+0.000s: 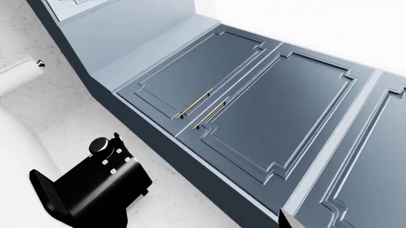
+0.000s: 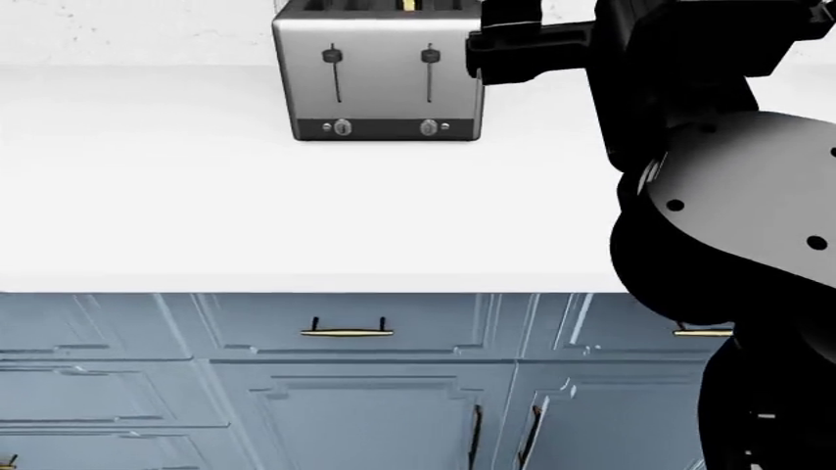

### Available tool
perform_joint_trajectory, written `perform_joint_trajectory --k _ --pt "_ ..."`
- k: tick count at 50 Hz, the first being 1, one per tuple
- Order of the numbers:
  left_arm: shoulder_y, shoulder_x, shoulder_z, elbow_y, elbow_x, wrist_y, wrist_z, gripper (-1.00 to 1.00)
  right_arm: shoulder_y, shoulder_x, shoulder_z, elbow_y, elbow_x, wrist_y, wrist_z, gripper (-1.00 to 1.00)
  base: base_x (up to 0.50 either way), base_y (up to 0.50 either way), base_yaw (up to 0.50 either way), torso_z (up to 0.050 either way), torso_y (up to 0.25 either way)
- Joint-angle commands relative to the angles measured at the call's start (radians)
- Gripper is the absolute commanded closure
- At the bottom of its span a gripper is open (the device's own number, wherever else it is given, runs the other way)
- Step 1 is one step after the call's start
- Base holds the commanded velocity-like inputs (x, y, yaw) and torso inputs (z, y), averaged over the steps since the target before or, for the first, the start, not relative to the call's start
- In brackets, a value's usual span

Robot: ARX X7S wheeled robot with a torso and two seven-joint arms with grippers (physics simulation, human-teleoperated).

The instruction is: Push down the lever of the toaster to turn it on.

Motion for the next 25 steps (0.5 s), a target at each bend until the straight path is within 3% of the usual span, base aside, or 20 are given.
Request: perform_joint_trajectory --k 1,25 --pt "0.005 0.0 -0.008 0.003 -0.007 0.002 -0.001 -1.0 0.037 -0.001 -0.042 0.017 -0.005 0.006 0.017 -1.0 0.38 0.41 0.0 0.0 0.0" --pt "-0.006 0.001 0.011 0.001 0.014 -0.014 -0.002 -1.0 0.037 0.064 0.023 0.008 0.07 0.082 0.116 -1.0 0.39 0.39 0.0 0.0 0.0"
